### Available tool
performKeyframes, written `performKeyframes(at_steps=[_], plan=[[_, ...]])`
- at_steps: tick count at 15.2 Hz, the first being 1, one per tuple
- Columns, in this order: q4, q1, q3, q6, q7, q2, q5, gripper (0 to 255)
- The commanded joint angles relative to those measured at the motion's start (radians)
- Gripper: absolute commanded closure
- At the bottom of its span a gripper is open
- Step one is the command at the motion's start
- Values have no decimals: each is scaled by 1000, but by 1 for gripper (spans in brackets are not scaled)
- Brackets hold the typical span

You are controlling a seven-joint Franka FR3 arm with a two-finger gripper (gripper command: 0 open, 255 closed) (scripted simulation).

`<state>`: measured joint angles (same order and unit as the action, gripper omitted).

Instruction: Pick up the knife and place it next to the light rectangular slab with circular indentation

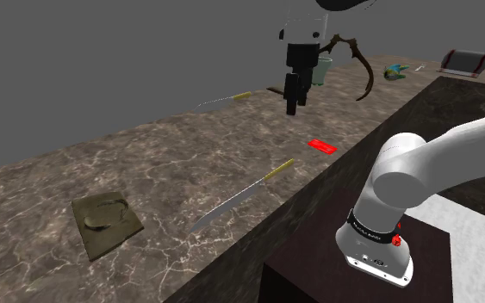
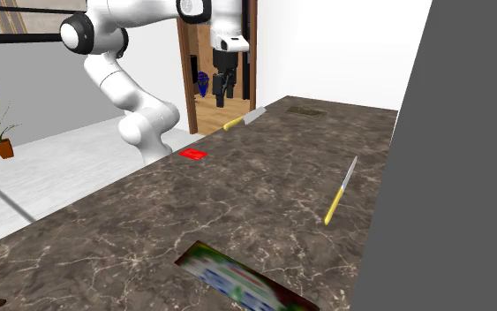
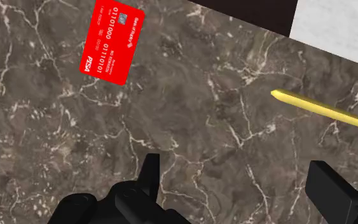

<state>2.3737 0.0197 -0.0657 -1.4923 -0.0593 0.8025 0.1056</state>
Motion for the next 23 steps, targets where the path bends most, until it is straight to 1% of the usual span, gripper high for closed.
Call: performKeyframes(at_steps=[1, 5, 8, 13, 18, 23], plan=[[0, 0, 0, 0, 0, 0, 0, 0], [0, 13, 93, -81, -201, -67, -76, 0], [-19, 25, 160, -144, -347, -136, -121, 0], [-88, 54, 263, -247, -586, -281, -164, 0], [-200, 89, 350, -332, -825, -454, -159, 0], [-351, 118, 413, -387, -1067, -644, -104, 0]])
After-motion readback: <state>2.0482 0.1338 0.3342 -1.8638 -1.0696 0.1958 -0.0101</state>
